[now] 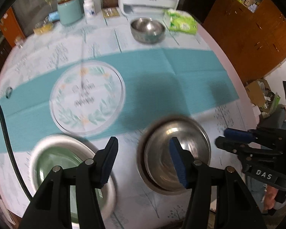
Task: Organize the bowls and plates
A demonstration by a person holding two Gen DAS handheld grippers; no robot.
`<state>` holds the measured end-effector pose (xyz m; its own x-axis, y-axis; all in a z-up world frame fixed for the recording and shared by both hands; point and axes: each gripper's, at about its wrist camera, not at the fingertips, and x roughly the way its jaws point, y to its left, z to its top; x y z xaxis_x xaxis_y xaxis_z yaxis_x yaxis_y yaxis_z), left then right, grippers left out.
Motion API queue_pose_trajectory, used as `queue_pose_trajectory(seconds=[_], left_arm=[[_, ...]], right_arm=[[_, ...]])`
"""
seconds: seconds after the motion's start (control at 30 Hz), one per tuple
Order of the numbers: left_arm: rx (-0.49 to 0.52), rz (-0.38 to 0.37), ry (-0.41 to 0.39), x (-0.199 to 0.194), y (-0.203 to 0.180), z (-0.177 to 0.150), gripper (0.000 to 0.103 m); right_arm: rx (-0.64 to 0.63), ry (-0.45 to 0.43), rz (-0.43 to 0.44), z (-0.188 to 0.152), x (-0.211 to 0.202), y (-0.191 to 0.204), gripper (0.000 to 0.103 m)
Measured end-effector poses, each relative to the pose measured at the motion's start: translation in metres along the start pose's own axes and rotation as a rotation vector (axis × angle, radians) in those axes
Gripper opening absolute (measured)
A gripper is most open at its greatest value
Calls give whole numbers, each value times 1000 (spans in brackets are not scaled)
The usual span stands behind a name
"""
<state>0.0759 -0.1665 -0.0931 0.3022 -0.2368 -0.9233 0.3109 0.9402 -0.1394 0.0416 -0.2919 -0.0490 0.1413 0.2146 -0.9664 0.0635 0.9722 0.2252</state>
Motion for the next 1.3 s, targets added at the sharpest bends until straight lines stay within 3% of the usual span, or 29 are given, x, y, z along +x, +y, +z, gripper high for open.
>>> queue_pose_trajectory(seconds=[0.37, 0.57, 0.83, 0.97, 1.13, 1.3], left_arm=[[15, 78, -178, -59, 20, 64, 63], [21, 94, -274, -91, 27, 113, 75], [17, 125, -351, -109, 30, 178, 79], [-15, 110, -350, -92, 39, 212, 83], [-56, 93, -281, -41, 49, 240, 83], [-101, 61, -157, 29, 58, 260, 83]], right_arm=[[-52, -166, -64, 51, -62, -4, 29], [-48, -246, -81, 96, -96, -17, 29], [-33, -333, -101, 162, -131, -35, 32], [-6, -349, -97, 198, -131, -49, 47], [20, -302, -79, 238, -97, -65, 47], [35, -233, -85, 263, -47, -72, 47]])
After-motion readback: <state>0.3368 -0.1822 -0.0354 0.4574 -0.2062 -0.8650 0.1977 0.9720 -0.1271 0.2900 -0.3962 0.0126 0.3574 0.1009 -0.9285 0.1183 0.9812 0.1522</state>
